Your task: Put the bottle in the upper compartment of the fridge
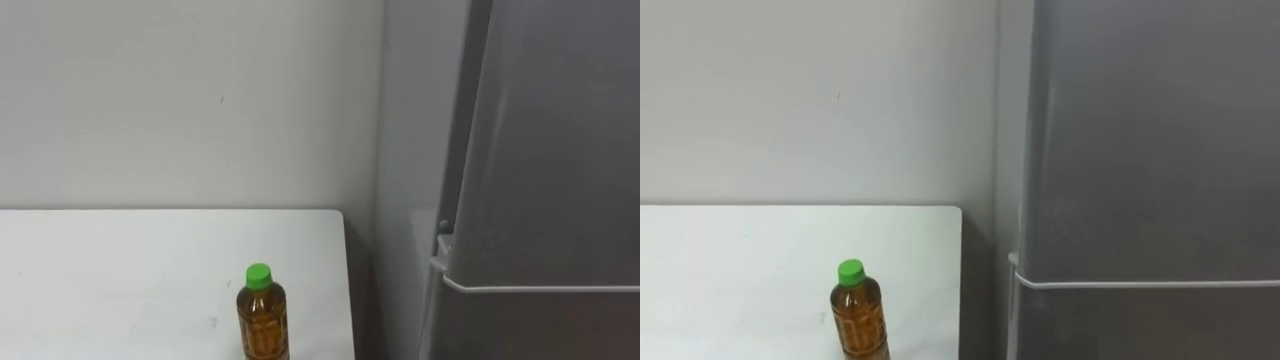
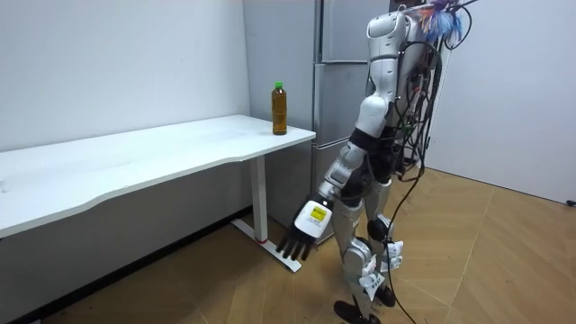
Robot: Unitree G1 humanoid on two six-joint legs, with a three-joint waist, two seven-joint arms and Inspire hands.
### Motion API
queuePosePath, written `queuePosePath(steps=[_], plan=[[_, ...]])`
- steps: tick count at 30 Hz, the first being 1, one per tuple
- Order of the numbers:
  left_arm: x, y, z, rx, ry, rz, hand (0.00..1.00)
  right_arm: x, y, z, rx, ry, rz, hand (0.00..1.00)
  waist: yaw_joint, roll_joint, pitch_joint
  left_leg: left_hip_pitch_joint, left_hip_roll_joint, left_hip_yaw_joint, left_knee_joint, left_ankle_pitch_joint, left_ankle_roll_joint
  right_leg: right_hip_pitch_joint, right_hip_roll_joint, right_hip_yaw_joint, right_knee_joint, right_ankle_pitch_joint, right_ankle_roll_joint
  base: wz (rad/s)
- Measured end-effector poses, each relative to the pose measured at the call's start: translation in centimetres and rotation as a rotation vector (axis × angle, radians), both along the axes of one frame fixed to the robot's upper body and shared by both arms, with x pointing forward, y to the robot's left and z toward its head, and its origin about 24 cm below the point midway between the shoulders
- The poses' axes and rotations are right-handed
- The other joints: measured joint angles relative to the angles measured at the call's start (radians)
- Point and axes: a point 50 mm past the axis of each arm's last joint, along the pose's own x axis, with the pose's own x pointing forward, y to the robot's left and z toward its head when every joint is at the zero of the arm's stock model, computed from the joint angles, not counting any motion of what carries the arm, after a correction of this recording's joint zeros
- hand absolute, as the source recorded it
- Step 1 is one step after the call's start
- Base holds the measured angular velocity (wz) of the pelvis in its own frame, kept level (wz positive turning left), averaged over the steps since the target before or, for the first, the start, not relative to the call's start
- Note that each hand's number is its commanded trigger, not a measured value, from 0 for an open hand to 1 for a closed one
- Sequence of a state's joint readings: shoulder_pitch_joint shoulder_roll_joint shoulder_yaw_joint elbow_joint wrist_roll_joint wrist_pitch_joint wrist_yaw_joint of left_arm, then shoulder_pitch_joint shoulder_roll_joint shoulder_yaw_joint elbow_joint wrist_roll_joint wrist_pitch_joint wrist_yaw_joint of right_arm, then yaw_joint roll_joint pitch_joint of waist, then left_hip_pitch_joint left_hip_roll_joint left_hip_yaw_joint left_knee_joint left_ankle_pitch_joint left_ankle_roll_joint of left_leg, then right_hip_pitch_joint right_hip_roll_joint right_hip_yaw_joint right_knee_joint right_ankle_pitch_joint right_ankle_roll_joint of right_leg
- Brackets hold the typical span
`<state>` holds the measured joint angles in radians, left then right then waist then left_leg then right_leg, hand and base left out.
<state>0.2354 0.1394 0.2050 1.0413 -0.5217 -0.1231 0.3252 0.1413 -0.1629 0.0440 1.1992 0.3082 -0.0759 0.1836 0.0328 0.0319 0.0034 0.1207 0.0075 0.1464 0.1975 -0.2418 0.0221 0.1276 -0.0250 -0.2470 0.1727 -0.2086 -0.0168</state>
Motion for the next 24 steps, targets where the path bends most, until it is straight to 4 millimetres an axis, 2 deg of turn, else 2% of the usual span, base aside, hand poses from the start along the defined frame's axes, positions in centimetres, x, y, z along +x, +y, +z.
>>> queuePosePath(steps=[5, 13, 18, 24], plan=[[1.9, 1.4, 1.3, 0.103, -0.092, 0.028, 0.0, 0.1, -0.2, 0.2, -0.009, -0.028, 0.006, 0.0, 0.002, 0.012, 0.0014, 0.0, -0.002, -0.015, -0.001, 0.0, 0.0, 0.002, 0.003, 0.001, 0.0, 0.0, 0.0, 0.0], [3.8, 2.6, 3.1, 0.246, -0.172, 0.09, 0.0, -0.2, -0.6, 0.3, -0.033, -0.035, -0.025, 0.0, 0.004, 0.009, -0.0016, -0.003, -0.004, -0.016, 0.0, 0.0, 0.0, -0.005, 0.0, 0.002, -0.003, 0.0, 0.0, 0.0], [6.3, 3.1, 5.3, 0.331, -0.31, 0.114, 0.0, 0.3, -0.5, 0.5, -0.03, -0.062, -0.016, 0.0, 0.004, -0.001, -0.0044, -0.001, -0.003, -0.016, 0.002, 0.0, 0.0, -0.003, 0.001, 0.001, 0.0, 0.0, 0.0, 0.0], [7.7, 3.9, 7.4, 0.415, -0.412, 0.182, 0.0, 0.1, -0.5, 0.5, -0.04, -0.059, 0.003, 0.0, 0.008, 0.004, -0.003, 0.023, -0.003, -0.015, -0.01, 0.0, 0.0, 0.011, 0.004, 0.019, 0.002, -0.001, 0.0, -0.07]])
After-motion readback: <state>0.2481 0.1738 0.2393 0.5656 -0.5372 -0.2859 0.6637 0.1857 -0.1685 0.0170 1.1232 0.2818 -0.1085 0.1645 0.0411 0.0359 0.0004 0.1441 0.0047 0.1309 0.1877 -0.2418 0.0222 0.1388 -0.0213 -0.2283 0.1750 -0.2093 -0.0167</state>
